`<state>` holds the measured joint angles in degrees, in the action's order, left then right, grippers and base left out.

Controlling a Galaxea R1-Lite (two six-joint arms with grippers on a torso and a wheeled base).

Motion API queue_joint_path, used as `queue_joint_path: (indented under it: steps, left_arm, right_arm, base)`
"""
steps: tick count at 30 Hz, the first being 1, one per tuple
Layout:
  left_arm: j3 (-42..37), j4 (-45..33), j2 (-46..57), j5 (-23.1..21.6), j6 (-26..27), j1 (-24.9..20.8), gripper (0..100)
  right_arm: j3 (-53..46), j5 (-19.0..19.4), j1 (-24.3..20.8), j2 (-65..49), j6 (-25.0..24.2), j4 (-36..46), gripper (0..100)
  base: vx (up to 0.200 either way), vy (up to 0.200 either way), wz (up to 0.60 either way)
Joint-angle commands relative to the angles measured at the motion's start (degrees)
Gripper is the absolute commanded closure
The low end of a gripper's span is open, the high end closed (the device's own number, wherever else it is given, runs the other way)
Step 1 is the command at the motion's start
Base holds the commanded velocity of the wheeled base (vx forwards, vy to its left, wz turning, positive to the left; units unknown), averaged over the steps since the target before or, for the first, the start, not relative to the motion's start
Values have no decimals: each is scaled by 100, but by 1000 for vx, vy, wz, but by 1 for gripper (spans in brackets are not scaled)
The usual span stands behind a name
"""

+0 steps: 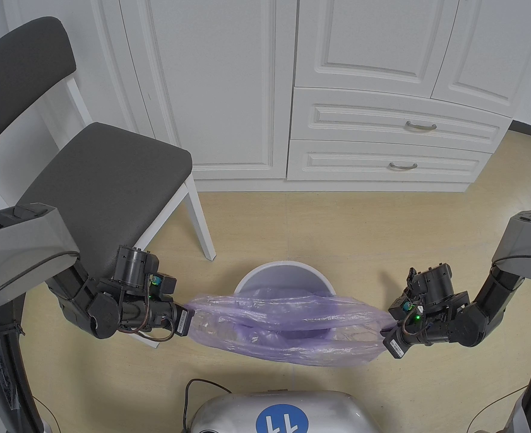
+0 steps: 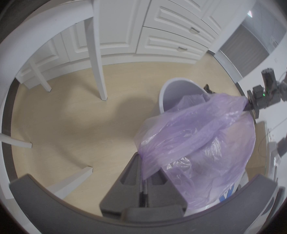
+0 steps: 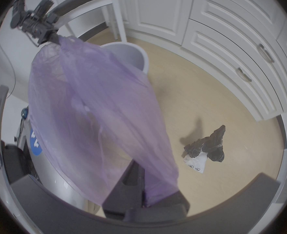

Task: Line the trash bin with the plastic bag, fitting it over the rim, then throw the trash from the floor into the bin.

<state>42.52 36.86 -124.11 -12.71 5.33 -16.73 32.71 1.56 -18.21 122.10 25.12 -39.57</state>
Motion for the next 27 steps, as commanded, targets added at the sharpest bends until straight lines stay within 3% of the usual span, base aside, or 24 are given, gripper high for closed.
queue_joint_path:
  steps: [1,8,15,16,19,22,25,26,27]
  left_arm:
    - [-112,-65,1,-82,197,38,100]
    - [55,93,-588,-47,197,38,100]
    - [72,787,-790,-38,135,64,100]
    - [46,814,-702,-38,135,64,100]
    - [-25,831,-359,-47,-32,38,100]
    - [-33,849,19,-73,-454,-15,100]
    - [-33,840,274,-82,-726,-85,100]
    - [-33,840,274,-82,-726,-85,100]
    - [-42,849,370,-82,-823,-156,100]
  right_arm:
    - [-151,2,-33,-2,133,28,100]
    - [-115,-15,-218,393,168,-42,100]
    - [-28,-95,-271,789,-262,-596,100]
    - [-72,-95,-271,754,-227,-613,0]
    - [-195,-51,-271,666,-139,-613,0]
    - [-441,64,-183,455,282,-640,0]
    - [-687,582,63,244,871,-771,0]
    - [-687,582,63,244,871,-771,0]
    - [-863,1189,204,139,1170,-1141,0]
  base:
    - [0,0,0]
    - [0,0,0]
    - [0,0,0]
    - [0,0,0]
    - [0,0,0]
    - [0,0,0]
    - [0,0,0]
    - [0,0,0]
    - [0,0,0]
